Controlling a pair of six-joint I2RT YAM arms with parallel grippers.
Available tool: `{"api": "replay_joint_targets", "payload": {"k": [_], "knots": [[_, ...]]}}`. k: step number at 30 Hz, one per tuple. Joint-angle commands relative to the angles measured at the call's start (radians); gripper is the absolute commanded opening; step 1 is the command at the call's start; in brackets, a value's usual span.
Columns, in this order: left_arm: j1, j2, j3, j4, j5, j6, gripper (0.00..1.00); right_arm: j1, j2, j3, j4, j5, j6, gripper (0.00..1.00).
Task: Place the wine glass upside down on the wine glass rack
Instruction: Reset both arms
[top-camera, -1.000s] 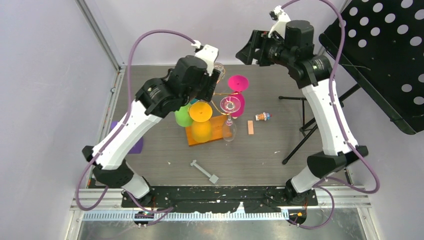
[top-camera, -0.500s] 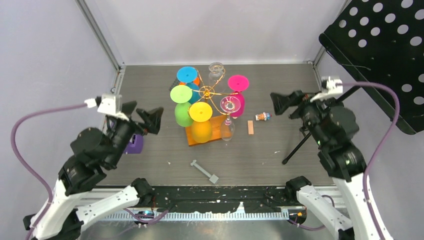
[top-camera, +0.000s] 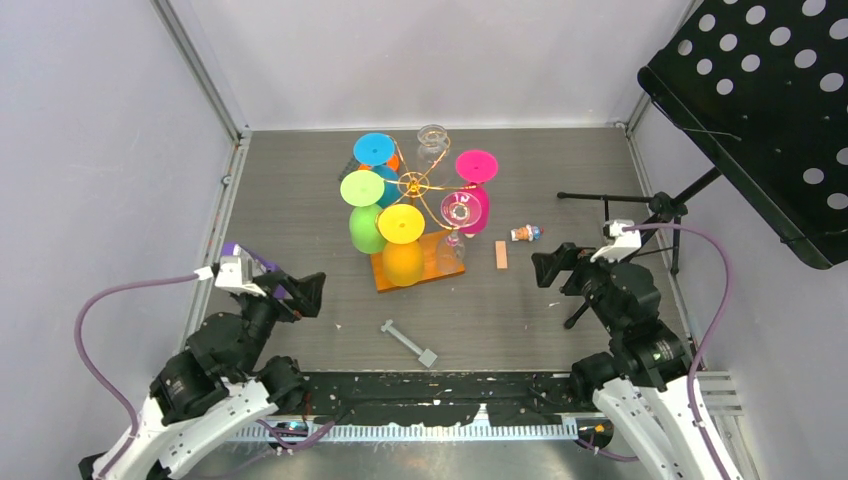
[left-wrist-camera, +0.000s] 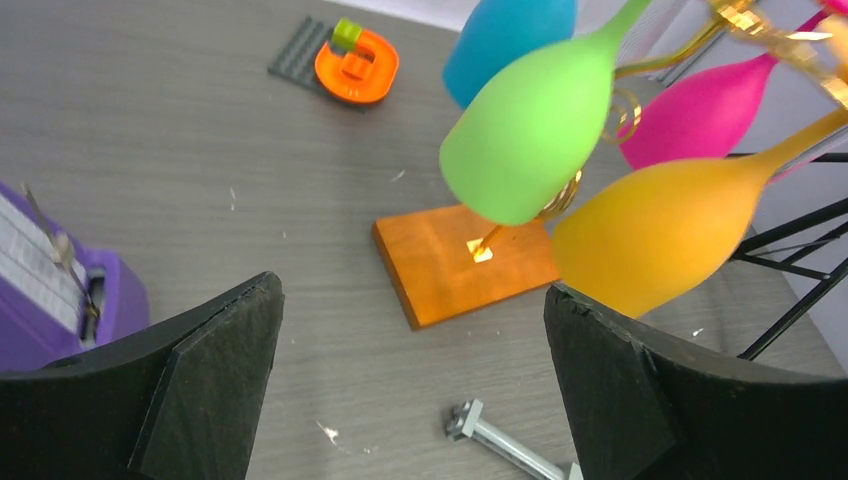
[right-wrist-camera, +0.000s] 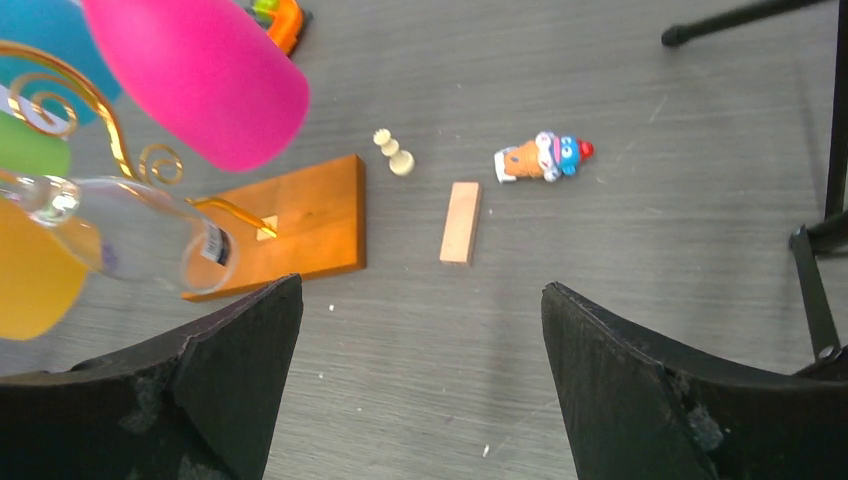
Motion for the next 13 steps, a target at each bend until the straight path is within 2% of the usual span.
{"api": "replay_joint_targets", "payload": {"k": [1,6,13], "knots": [[-0.004,-0.079,-0.111,-0.050,-0.047,-0.143,1.00,-0.001,-0.033,-0.062,-0.004,0.037,0.024,0.95],[-0.004,-0.154,-0.201,-0.085,-0.081,-0.177,1.00,-0.001,-0.069,-0.094,0.022,0.064,0.039,0.95],[-0.004,-0.224,-0.231,-0.104,-0.091,-0.196,1.00,-0.001,-0.067,-0.091,0.013,0.077,0.041,0.95]]}}
